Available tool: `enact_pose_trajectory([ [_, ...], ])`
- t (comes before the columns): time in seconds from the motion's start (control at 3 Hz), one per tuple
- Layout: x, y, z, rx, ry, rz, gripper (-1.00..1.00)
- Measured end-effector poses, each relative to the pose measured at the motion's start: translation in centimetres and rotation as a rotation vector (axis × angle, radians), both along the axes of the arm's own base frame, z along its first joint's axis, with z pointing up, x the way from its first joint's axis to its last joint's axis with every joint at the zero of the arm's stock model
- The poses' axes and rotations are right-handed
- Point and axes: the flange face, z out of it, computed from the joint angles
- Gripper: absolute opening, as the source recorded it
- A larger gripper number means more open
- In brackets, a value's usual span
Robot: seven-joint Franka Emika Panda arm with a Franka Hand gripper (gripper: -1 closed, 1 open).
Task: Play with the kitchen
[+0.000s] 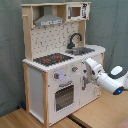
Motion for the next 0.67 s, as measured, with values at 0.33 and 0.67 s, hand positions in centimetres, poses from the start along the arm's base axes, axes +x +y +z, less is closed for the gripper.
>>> enact_pose_trajectory([
  [0.33, 0.8, -0.2, -1.6, 0.041, 0.038, 0.033, 1.00],
  [0.67, 2.6, -1.7, -2.8, 0.073, 0.087, 0.034, 1.00],
])
